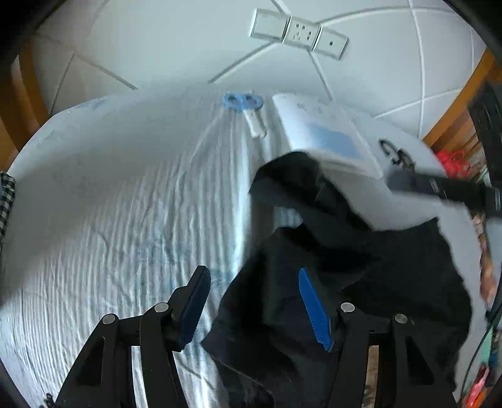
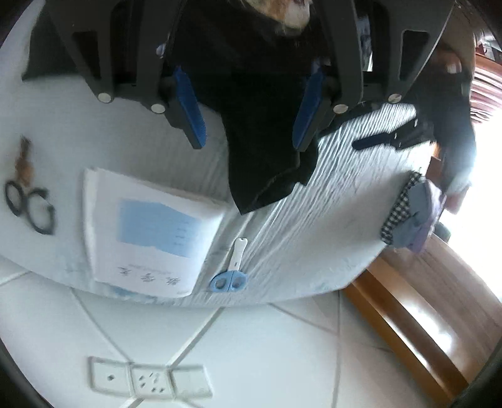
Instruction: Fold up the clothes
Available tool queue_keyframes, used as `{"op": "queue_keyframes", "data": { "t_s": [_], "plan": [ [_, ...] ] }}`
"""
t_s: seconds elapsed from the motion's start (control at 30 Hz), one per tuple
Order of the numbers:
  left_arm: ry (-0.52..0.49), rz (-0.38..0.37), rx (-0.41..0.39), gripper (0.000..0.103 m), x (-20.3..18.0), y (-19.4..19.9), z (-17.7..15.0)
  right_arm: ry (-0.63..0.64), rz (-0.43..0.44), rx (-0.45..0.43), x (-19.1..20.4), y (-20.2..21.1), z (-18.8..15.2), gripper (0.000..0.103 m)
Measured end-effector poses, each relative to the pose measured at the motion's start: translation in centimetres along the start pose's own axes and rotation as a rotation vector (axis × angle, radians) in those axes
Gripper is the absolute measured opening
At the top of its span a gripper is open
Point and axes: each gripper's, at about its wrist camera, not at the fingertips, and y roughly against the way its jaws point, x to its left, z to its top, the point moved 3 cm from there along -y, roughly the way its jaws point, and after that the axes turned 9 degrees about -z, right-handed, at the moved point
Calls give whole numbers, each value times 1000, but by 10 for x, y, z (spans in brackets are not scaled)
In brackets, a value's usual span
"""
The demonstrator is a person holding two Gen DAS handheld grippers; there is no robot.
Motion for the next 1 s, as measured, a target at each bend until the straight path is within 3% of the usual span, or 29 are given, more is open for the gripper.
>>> {"op": "queue_keyframes", "data": {
  "t_s": [0.17,0.27,0.3,0.33,0.37,0.43,0.57,0.63,0.73,0.8,0.9,0.97,1.0],
  "plan": [
    [16,-14,30,60,5,-10,-18,0,5,50,15,-41,21,74],
    [8,5,47,60,6,-17,-23,33,-39,102,21,-64,25,71],
    [10,12,55,59,6,-21,-24,66,-83,135,23,-74,23,58],
    [6,19,51,59,6,-22,-24,102,-123,164,25,-82,21,14],
    [0,25,45,59,6,-22,-24,137,-154,174,25,-87,19,9],
    [-4,38,36,59,7,-23,-25,157,-207,134,18,-82,26,9],
    [3,58,26,59,9,-23,-25,76,-312,-14,-15,-58,57,8],
    [3,65,26,59,9,-23,-25,0,-313,-58,-38,-51,74,8],
    [26,58,38,59,11,-20,-23,-66,-225,-57,-55,-44,79,8],
    [38,10,-7,60,8,-4,-13,-55,-140,-58,-51,-33,71,9],
    [0,-47,-82,60,-7,19,7,-32,-79,-31,-46,-17,47,25],
    [-29,-61,-85,60,-18,21,20,-40,-58,-14,-50,-8,30,53],
    [-46,-64,-79,60,-24,19,24,-50,-62,-11,-56,-2,20,57]
  ]
}}
